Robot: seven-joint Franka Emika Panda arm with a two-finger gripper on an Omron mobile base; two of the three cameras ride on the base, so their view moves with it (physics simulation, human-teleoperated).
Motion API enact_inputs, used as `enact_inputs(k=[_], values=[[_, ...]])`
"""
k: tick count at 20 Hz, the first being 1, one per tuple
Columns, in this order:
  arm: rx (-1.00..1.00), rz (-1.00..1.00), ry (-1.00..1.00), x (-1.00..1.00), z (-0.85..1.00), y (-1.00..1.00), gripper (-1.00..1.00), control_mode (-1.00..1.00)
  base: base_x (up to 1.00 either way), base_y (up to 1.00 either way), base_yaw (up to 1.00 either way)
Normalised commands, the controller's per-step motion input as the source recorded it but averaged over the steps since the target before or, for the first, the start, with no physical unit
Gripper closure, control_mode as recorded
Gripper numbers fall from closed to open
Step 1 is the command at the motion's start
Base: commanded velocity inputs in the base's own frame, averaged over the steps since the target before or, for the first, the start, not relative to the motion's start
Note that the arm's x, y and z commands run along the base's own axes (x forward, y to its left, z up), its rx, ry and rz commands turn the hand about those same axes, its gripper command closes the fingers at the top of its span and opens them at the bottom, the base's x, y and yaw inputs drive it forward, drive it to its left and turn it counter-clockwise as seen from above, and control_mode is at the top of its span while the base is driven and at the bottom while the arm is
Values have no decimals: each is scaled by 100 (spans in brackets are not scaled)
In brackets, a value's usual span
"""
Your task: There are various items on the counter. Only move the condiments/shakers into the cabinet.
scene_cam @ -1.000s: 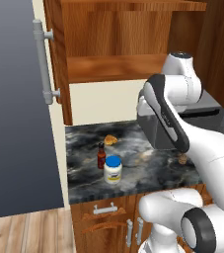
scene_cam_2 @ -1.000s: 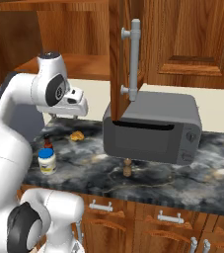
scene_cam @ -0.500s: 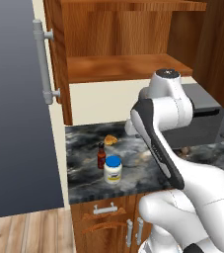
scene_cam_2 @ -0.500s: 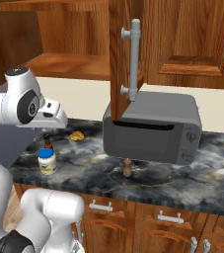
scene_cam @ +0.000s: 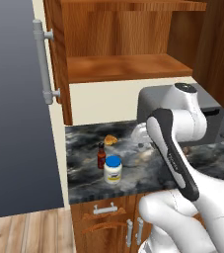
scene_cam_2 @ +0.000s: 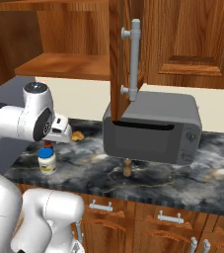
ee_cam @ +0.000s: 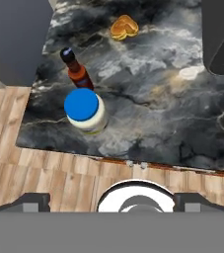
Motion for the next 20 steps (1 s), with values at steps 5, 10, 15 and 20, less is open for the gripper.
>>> enact_inputs(k=[5,10,15,20], values=[[24,18,-5,-36,-30,-13,-100,-100,0,0,0],[10,22,-25,-25,-28,0,-100,-100,0,0,0],[3,19,-35,-6,-16,0,-100,-100,0,0,0],[15,23,-24,2,-7,-2,-100,-100,0,0,0]])
